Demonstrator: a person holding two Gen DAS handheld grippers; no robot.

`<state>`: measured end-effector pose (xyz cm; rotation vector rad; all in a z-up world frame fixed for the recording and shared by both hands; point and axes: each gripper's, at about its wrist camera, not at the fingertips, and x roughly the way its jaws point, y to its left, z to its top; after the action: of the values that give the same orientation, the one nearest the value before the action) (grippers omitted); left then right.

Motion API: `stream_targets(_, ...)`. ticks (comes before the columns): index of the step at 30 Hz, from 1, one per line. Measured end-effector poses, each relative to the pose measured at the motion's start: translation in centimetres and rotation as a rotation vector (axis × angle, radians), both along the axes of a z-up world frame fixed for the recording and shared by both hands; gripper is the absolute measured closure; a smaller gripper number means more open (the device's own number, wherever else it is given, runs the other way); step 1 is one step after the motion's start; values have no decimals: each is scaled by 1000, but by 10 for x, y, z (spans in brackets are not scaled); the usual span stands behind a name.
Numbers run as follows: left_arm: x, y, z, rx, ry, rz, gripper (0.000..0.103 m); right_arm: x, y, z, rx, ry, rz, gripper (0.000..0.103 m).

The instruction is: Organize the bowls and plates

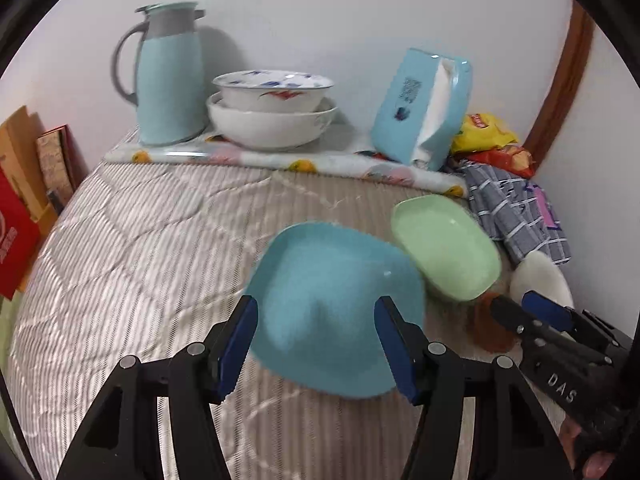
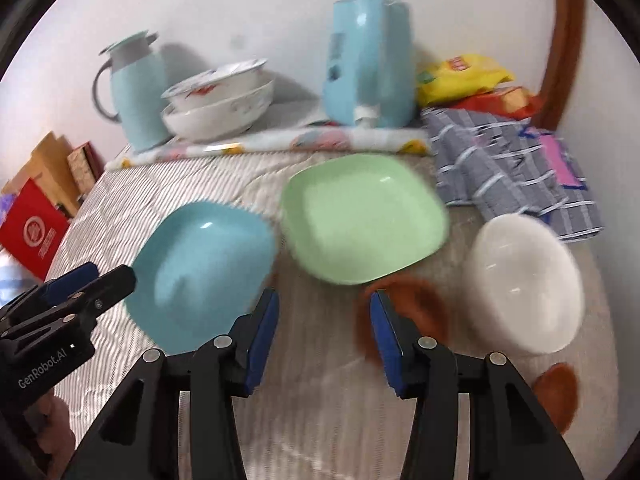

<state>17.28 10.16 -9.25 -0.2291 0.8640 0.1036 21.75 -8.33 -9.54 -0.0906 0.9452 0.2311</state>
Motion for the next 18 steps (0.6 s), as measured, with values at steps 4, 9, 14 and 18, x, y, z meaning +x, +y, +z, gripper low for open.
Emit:
stream_targets(4, 19, -12, 4, -13, 27, -13, 44, 12, -22, 14, -24, -38, -42, 56)
stream_targets(9, 42, -25, 8, -9, 36, -31, 45, 32, -48, 24, -5, -26, -70, 54)
stream_targets(14, 66, -37, 9, 30, 49, -45, 45, 51, -58, 19, -16, -16, -69, 54)
stream_targets(18, 87, -47, 8, 109, 52, -48, 45, 68, -61, 13, -5, 0, -61, 54)
